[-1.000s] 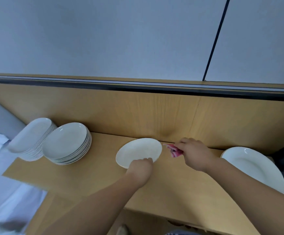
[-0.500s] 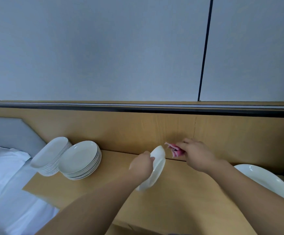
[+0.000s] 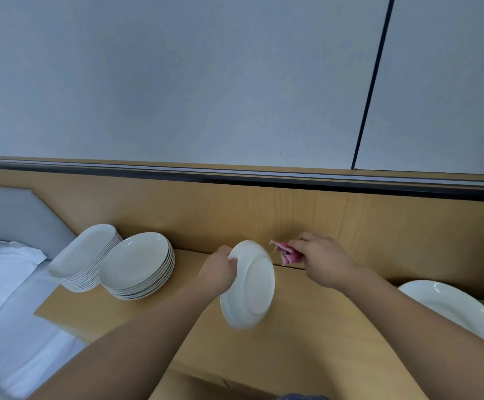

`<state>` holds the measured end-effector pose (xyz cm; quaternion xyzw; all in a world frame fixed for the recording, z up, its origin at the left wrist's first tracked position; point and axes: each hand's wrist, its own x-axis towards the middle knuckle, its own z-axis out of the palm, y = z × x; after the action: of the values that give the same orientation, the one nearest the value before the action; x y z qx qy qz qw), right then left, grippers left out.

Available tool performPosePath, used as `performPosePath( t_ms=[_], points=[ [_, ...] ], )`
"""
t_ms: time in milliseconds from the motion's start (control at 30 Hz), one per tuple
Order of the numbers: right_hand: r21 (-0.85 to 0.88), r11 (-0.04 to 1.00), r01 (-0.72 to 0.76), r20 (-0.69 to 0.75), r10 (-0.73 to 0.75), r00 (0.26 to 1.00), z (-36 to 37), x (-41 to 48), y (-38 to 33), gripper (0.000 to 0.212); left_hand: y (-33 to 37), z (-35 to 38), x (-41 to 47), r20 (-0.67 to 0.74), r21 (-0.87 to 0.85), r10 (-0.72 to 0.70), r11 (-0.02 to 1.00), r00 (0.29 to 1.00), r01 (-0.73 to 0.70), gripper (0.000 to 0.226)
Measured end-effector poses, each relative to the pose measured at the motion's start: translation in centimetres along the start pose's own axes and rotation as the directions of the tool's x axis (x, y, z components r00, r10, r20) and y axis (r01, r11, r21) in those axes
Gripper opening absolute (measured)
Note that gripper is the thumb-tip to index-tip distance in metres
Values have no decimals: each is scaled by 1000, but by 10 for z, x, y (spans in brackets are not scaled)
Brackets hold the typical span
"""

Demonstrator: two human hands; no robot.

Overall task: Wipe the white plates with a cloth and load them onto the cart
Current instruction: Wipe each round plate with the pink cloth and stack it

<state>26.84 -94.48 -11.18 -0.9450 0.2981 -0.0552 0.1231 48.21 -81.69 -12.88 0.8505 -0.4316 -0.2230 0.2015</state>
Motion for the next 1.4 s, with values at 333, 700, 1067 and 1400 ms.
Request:
performPosePath(
  t_ms=[333,700,1067,1400],
  points=[
    [99,995,-19,166,2,986,48,69,-55,52,-100,-13,25,250,-233,44,972,967,16,77],
    [-40,999,-23,327,35,945,116,149,-104,65,-143,-6,46,389,-200,123,979,913,-47,82],
    [92,989,-115,379,72,923,137,138,-88,79,-153,-2,53,424,-244,110,970,899,-4,83],
    [203,940,-273,378,182,908,157,88,-57,56,-160,3,39,476,-134,47,991,878,20,98]
  ],
)
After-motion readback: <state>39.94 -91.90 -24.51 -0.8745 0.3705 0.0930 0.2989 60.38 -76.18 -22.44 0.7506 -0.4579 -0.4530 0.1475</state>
